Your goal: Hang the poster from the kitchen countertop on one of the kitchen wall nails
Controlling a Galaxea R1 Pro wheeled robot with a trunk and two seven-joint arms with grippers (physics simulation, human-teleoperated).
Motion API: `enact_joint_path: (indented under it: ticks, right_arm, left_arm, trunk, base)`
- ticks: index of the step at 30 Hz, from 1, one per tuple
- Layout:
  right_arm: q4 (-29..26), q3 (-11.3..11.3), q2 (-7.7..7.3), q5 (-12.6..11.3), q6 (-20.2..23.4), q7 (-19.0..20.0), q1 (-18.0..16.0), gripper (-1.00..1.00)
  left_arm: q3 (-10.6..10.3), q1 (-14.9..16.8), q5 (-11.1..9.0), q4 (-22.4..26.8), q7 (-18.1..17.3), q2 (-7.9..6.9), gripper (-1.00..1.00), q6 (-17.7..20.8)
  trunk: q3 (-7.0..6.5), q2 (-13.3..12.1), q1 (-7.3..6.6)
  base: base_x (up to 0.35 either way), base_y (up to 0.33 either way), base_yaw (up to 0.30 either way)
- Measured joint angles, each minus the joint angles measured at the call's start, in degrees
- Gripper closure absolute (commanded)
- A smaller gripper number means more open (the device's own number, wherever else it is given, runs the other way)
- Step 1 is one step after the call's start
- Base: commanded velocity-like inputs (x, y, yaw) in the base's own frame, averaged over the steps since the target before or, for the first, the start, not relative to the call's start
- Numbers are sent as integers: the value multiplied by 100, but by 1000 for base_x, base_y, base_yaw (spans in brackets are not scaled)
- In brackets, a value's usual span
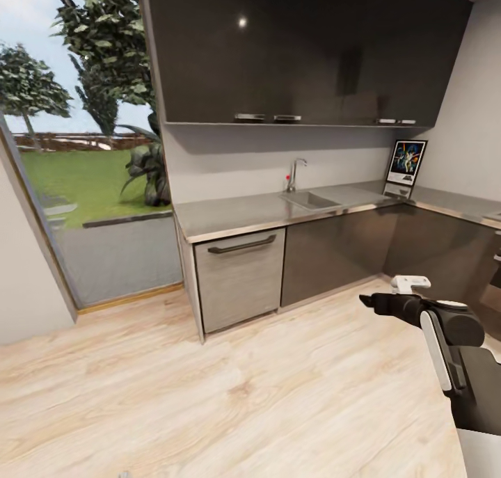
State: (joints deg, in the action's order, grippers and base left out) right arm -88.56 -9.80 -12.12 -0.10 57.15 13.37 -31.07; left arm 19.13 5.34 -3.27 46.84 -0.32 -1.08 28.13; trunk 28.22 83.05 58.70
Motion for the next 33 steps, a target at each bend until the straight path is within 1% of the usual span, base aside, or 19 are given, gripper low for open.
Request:
enact_joint_path:
  ticks: [17, 24, 26, 28, 29, 31, 33]
  right_arm:
    - [0, 0, 0, 15, 0, -1, 0, -100]
    - [0, -8, 0, 17, 0, -1, 0, -100]
    - [0, -16, 0, 17, 0, -1, 0, -100]
    - [0, -71, 0, 19, 0, -1, 0, -100]
    - [0, -90, 0, 19, 0, -1, 0, -100]
    - [0, -129, 0, 17, 0, -1, 0, -100]
    - [0, -156, 0, 17, 0, -1, 0, -100]
  left_arm:
    - [0, 0, 1, -2, 2, 0, -100, -8]
    - [2, 0, 1, -4, 7, -22, -100, -8]
    - [5, 0, 1, -6, 7, -24, -100, -9]
    - [8, 0, 5, -36, 8, -25, -100, -22]
    - [10, 0, 4, -81, 8, -25, -100, -45]
    - [15, 0, 3, -323, 6, -30, -100, -244]
    - [29, -1, 5, -764, 3, -39, -100, -725]
  trunk:
    - [0, 0, 0]
    - [0, 0, 0]
    - [0, 0, 0]
    - [0, 0, 0]
    - [0, 0, 0]
    - [0, 0, 0]
    - [0, 0, 0]
  base:
    - [296, -213, 0]
    - [296, -213, 0]
    - [296, -213, 0]
    - [296, -212, 0]
    - [296, -203, 0]
    - [297, -196, 0]
    - [298, -188, 0]
